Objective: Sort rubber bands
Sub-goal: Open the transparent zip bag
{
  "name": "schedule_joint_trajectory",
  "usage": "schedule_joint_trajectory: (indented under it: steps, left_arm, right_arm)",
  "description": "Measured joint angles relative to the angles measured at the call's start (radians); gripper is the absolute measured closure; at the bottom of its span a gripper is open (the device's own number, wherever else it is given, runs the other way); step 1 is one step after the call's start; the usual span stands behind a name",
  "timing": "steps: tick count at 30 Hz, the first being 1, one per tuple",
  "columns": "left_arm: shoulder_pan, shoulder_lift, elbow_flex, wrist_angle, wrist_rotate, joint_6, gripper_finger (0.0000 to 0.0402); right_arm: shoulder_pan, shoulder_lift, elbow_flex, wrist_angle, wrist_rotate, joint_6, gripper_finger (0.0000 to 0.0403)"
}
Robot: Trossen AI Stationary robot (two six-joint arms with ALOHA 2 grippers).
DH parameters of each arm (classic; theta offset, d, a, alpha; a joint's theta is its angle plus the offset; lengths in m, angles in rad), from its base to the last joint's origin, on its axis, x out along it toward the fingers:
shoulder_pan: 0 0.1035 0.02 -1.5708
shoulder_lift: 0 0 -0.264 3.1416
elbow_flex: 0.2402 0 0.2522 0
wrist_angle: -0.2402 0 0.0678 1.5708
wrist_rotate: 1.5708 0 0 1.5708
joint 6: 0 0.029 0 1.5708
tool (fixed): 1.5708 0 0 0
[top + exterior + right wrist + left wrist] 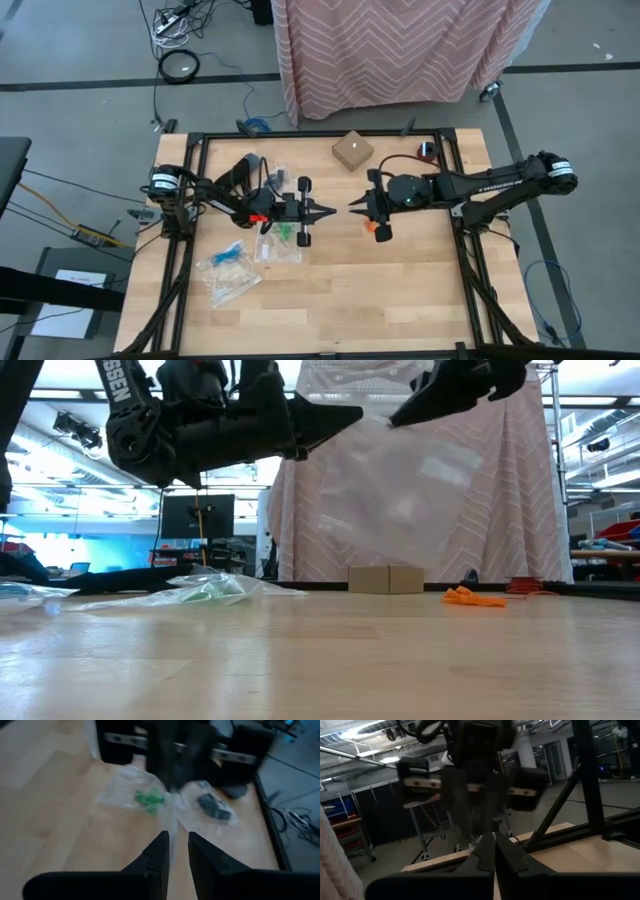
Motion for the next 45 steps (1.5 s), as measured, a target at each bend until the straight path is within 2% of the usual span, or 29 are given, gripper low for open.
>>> schedule_joint_trajectory:
  steps: [5, 28, 45]
  left_arm:
    - [0.000, 0.000, 0.000, -0.001, 0.000, 0.000, 0.0396]
    - [0.000, 0.000, 0.002, 0.000, 0.000, 0.000, 0.0396]
    - [0.000, 0.000, 0.002, 0.000, -0.006, 0.003, 0.0396]
  right_arm:
    - [0.003, -0.035, 0.000, 0.041, 0.002, -0.005, 0.0343]
    - [-0.016, 0.013, -0.001, 0.105, -0.040, 0.003, 0.0343]
    - [-0.018, 0.012, -0.001, 0.085, -0.042, 0.022, 0.0346]
